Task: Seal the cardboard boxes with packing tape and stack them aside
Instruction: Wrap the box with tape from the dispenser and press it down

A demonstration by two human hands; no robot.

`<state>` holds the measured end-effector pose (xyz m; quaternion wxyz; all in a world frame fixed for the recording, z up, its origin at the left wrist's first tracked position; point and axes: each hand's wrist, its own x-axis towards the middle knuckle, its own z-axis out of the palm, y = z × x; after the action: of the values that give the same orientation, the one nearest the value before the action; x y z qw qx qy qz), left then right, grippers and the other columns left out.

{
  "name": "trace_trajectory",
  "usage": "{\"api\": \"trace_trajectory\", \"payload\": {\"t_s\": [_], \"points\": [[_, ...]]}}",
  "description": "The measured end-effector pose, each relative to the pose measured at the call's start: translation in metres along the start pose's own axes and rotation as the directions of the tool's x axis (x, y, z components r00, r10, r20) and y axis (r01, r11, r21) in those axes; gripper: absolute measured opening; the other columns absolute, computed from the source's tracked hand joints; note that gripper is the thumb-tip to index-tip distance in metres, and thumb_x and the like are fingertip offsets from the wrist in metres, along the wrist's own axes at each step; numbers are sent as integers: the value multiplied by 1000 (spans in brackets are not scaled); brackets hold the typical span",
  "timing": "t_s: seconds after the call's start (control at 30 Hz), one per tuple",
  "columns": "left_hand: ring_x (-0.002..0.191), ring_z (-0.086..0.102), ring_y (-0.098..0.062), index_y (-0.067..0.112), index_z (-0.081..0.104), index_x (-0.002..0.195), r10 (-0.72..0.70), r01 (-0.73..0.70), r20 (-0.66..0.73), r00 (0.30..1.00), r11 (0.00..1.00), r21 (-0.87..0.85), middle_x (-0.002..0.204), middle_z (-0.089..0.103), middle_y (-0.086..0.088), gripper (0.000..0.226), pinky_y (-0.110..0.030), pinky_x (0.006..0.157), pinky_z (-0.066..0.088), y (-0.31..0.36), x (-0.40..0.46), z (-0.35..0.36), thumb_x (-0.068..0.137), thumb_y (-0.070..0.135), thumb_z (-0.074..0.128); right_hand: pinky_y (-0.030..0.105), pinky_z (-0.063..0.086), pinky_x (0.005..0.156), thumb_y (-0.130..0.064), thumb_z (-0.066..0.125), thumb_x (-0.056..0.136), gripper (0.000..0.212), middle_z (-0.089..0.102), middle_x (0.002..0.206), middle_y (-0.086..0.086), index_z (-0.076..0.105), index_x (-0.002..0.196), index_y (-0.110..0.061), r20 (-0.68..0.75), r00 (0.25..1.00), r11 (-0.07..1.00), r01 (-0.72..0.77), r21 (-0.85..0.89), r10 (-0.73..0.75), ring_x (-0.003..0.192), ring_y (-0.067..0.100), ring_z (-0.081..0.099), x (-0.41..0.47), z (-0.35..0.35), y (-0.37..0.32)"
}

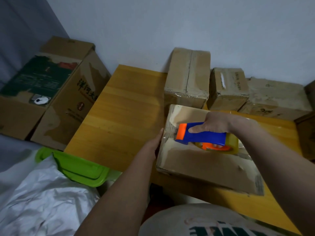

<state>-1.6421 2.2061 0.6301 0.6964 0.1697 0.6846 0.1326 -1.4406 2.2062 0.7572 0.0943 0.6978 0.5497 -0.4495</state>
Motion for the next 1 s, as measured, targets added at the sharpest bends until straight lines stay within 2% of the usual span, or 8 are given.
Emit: {"api": "trace_trajectory", "payload": {"t_s": [0.23,0.37,0.47,0.57,0.63,0.7,0.83,1.0], "points": [[95,70,-30,5,74,88,-30,38,48,998,986,-164,96,75,-14,66,-47,91,54,-1,9,-8,42,50,89,28,52,66,-57,65,77,46,67,84,8,56,90,-14,19,999,1000,-29,9,29,74,21,65,-7,-2,-3],[59,55,-22,2,59,48,-36,17,-88,995,977,-214,50,60,-11,46,-30,79,49,-15,32,-23,72,30,85,25,49,58,-54,65,80,41,65,72,4,54,80,-15,10,999,999,-31,12,31,58,14,63,-12,-2,-5],[75,59,-25,2,62,92,44,-86,-249,968,983,-162,86,64,-16,18,-24,61,42,-31,43,-35,94,19,58,24,47,57,-55,64,80,40,63,72,3,53,78,-16,-5,1000,1000,-23,-10,23,63,15,62,-12,-1,-4],[100,62,-21,6,66,119,337,-393,-458,822,919,-29,118,67,-13,26,-28,76,48,-28,26,-32,97,13,54,26,50,62,-54,65,80,41,64,75,4,53,82,-15,7,1000,1000,-22,1,22,66,17,62,-11,0,-6],[114,59,-16,8,62,127,673,-627,-343,656,738,249,126,64,-8,31,-25,91,47,-21,-2,-18,100,9,47,26,50,61,-54,65,80,41,64,74,5,53,82,-14,8,1000,1000,-16,-9,16,60,15,63,-10,0,-7],[128,50,-12,12,52,138,805,-726,-116,582,579,372,138,55,-2,36,-22,100,42,-21,-29,-4,103,12,41,25,48,60,-54,64,81,40,63,73,4,53,78,-16,-9,1000,999,2,-49,-2,59,14,62,-11,0,-7],[139,37,-15,15,32,149,832,-740,80,549,439,509,153,37,0,46,-19,108,34,-36,-38,10,104,6,34,24,43,56,-53,64,81,39,62,71,2,53,76,-16,-16,1000,999,1,-37,-1,63,15,59,-14,-1,-6],[103,48,-8,22,24,153,738,-607,93,669,469,641,135,54,-6,47,-18,78,37,-37,-35,3,106,20,29,30,52,68,-55,66,78,43,65,72,6,56,79,-12,13,1000,1000,-16,0,16,64,18,62,-12,-2,-4]]}}
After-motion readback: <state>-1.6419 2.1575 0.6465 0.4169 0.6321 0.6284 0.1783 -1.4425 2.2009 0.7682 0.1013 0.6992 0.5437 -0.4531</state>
